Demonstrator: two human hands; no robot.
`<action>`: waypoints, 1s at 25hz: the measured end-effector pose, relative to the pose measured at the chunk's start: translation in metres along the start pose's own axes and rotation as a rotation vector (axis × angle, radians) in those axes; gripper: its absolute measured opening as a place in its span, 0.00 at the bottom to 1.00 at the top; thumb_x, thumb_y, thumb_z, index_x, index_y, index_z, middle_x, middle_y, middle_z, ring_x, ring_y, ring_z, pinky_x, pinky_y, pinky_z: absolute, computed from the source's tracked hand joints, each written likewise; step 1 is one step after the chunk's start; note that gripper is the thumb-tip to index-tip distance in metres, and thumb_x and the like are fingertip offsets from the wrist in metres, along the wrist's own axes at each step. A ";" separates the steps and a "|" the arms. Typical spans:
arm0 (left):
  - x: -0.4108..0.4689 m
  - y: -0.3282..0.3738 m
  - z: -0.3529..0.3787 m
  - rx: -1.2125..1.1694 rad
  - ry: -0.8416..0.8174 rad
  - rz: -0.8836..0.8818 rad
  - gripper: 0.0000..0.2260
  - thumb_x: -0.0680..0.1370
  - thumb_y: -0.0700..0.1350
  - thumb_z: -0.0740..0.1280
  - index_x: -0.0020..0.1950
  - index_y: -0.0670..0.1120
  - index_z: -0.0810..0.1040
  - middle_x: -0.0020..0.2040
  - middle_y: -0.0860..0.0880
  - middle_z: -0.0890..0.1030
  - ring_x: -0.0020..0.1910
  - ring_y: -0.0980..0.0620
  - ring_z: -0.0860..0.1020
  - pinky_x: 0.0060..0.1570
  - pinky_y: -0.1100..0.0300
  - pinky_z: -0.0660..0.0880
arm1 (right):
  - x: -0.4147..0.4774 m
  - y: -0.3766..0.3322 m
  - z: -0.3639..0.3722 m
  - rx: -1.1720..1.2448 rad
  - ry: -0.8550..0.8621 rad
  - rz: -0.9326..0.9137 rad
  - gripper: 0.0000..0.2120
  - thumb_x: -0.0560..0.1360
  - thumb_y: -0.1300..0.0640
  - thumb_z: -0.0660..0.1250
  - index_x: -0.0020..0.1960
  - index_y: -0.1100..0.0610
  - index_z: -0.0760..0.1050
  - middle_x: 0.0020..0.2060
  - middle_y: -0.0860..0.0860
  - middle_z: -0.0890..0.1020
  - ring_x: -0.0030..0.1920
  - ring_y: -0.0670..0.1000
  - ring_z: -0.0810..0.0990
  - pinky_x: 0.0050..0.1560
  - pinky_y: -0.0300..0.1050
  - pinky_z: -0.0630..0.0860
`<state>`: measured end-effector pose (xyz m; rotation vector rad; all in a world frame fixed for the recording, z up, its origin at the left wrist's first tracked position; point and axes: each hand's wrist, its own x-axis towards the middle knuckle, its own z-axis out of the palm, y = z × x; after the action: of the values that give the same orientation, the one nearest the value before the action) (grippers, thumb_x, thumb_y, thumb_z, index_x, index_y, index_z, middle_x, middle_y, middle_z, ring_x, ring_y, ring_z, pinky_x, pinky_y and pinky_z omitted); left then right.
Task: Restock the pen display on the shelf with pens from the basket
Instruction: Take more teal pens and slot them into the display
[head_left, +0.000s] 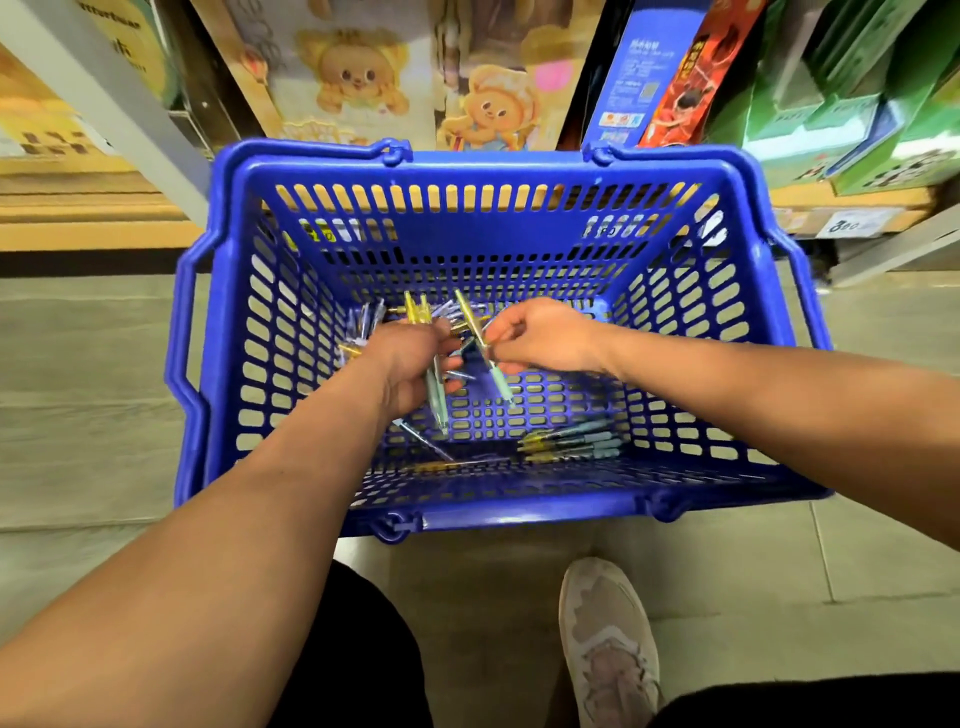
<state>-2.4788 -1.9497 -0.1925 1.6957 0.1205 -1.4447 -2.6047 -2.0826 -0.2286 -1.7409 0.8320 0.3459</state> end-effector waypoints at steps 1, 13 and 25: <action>0.000 0.000 0.002 -0.008 -0.021 0.007 0.07 0.86 0.44 0.60 0.53 0.44 0.75 0.47 0.45 0.80 0.37 0.50 0.76 0.45 0.49 0.78 | 0.002 -0.008 0.006 0.079 0.011 -0.009 0.03 0.75 0.61 0.73 0.46 0.54 0.81 0.36 0.47 0.86 0.35 0.41 0.85 0.38 0.32 0.79; 0.004 0.000 -0.002 -0.005 -0.018 0.017 0.07 0.85 0.41 0.60 0.48 0.44 0.73 0.35 0.48 0.73 0.31 0.51 0.72 0.35 0.53 0.75 | -0.019 0.054 0.012 -1.073 -0.378 0.123 0.09 0.80 0.59 0.66 0.59 0.53 0.78 0.49 0.49 0.82 0.47 0.50 0.81 0.48 0.44 0.78; -0.003 0.002 0.001 -0.023 0.012 -0.010 0.10 0.86 0.40 0.57 0.63 0.41 0.75 0.47 0.45 0.80 0.40 0.49 0.78 0.40 0.54 0.76 | -0.006 0.035 -0.001 -0.502 -0.042 -0.006 0.05 0.76 0.56 0.71 0.50 0.47 0.80 0.45 0.44 0.85 0.44 0.44 0.83 0.48 0.39 0.80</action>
<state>-2.4789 -1.9502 -0.1890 1.6881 0.1520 -1.4354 -2.6330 -2.0863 -0.2492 -2.1888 0.7498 0.6254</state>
